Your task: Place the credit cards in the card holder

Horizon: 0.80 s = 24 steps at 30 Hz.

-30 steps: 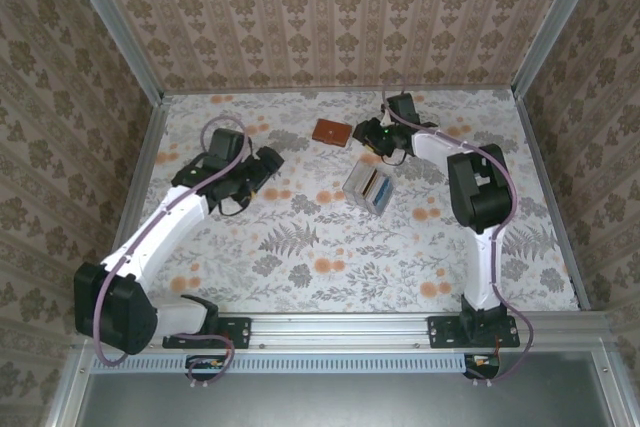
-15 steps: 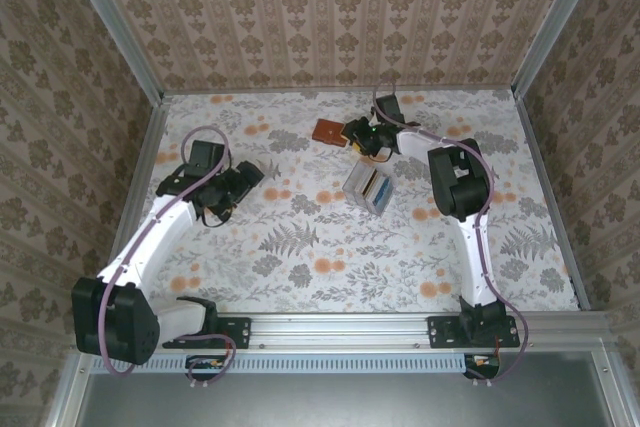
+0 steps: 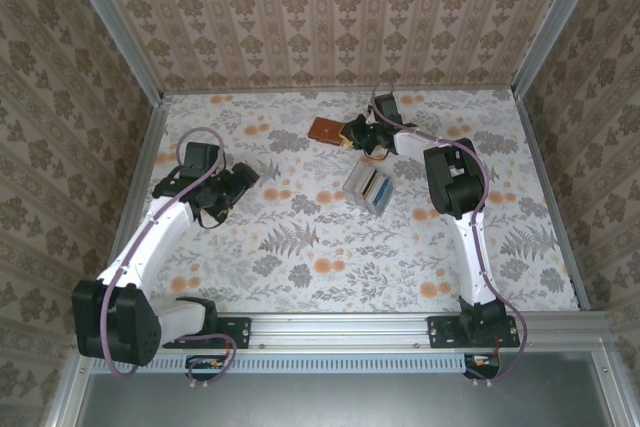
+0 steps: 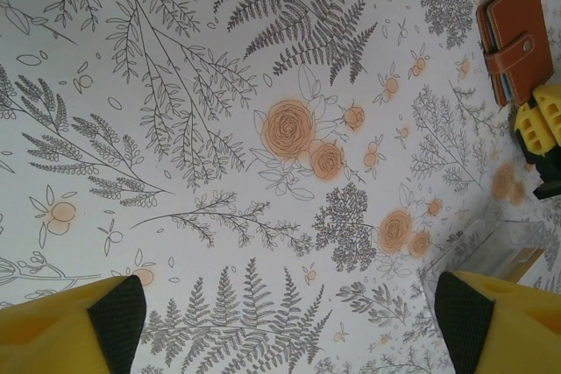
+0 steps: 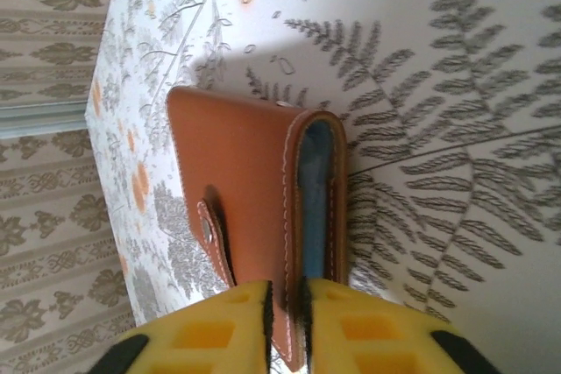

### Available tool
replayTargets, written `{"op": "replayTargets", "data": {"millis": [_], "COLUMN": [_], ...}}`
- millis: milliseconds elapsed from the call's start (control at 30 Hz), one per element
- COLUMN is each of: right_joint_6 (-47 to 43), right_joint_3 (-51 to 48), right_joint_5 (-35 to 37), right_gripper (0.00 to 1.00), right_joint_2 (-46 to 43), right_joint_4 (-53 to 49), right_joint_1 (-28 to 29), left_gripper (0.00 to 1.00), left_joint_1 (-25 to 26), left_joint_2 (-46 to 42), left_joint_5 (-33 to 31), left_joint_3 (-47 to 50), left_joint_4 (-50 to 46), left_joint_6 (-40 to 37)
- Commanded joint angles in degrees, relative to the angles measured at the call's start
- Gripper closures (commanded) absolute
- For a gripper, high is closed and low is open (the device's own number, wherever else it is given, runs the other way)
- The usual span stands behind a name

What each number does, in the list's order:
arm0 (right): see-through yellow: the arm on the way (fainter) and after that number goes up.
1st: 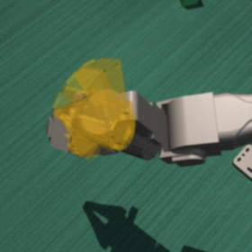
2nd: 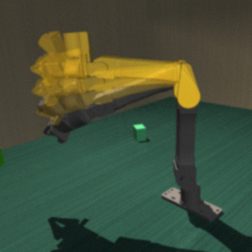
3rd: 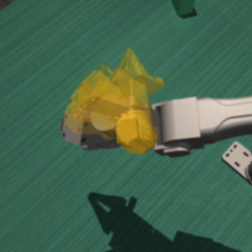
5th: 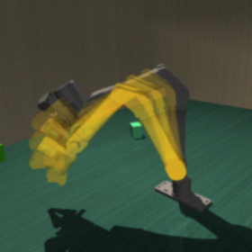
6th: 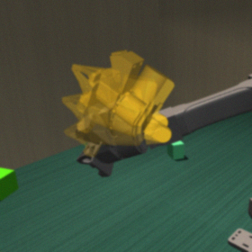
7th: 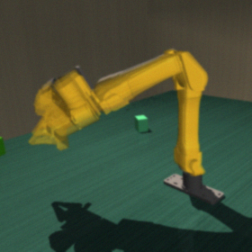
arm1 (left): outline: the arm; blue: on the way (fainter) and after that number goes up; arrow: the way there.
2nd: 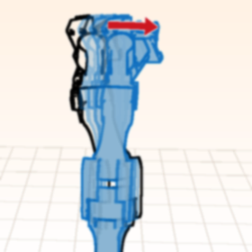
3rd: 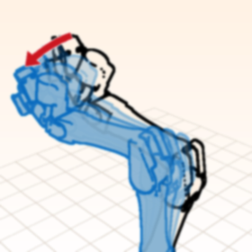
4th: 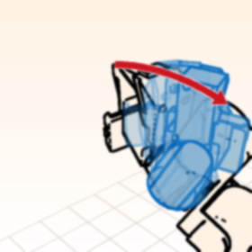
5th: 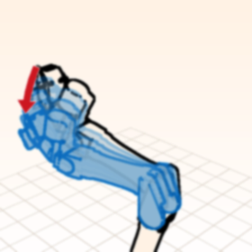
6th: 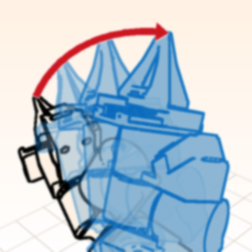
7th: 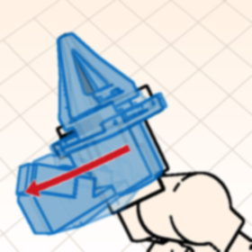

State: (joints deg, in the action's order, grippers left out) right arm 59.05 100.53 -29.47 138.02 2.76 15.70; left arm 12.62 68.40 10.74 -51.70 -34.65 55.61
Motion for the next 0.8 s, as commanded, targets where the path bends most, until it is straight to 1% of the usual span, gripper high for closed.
{"op": "replayTargets", "data": {"millis": [0, 67, 100, 167, 300, 433, 467, 533, 600, 633, 700, 767], "right_joint_6": [1.4, 3.4, 4.6, 5.7, 4.9, 0.7, -1.1, -3.6, -7.4, -9.9, -18.8, -26.9], "right_joint_3": [-0.9, -2.0, -3.0, -5.4, -9.3, -16.9, -18.4, -20.0, -22.4, -23.7, -25.6, -25.6], "right_joint_5": [-3.2, -5.0, -6.2, -7.3, -11.1, -13.9, -14.9, -17.7, -20.6, -21.1, -21.1, -20.1], "right_gripper": [0.88, 0.96, 0.98, 0.98, 0.99, 1.0, 1.0, 1.0, 1.0, 1.0, 1.0, 1.0], "right_joint_2": [0.3, -0.3, -0.9, -3.0, -8.4, -17.0, -19.1, -22.5, -26.6, -28.8, -33.5, -37.0], "right_joint_4": [5.8, 9.7, 12.6, 16.0, 19.4, 21.5, 20.8, 18.6, 15.8, 13.5, 5.1, -5.3], "right_joint_1": [0.3, 0.1, 0.1, 0.1, 0.6, 1.3, 1.6, 1.9, 2.2, 2.5, 3.4, 4.5], "left_gripper": [0.12, 0.12, 0.12, 0.11, 0.04, 0.03, 0.03, 0.02, 0.0, 0.0, 0.0, 0.0], "left_joint_1": [-0.9, -0.9, -0.8, -1.0, -3.2, -4.7, -5.1, -6.0, -6.2, -6.1, -5.4, -4.5], "left_joint_2": [-0.5, -0.5, -0.5, -0.4, 0.3, 1.8, 2.5, 4.0, 5.7, 6.2, 6.4, 5.7], "left_joint_5": [0.8, 0.4, -0.1, 0.9, 8.6, 11.6, 13.9, 21.4, 30.0, 33.1, 36.0, 35.3], "left_joint_3": [0.9, 0.7, 0.8, 1.1, 0.5, -2.7, -3.9, -5.3, -5.9, -6.3, -7.3, -8.0], "left_joint_4": [0.2, 0.3, 0.7, 2.4, 6.3, 7.5, 7.6, 9.9, 14.3, 16.2, 17.4, 15.3], "left_joint_6": [-2.2, -3.7, -4.3, -5.7, -10.7, -16.8, -18.3, -20.7, -21.2, -21.5, -23.7, -27.9]}}
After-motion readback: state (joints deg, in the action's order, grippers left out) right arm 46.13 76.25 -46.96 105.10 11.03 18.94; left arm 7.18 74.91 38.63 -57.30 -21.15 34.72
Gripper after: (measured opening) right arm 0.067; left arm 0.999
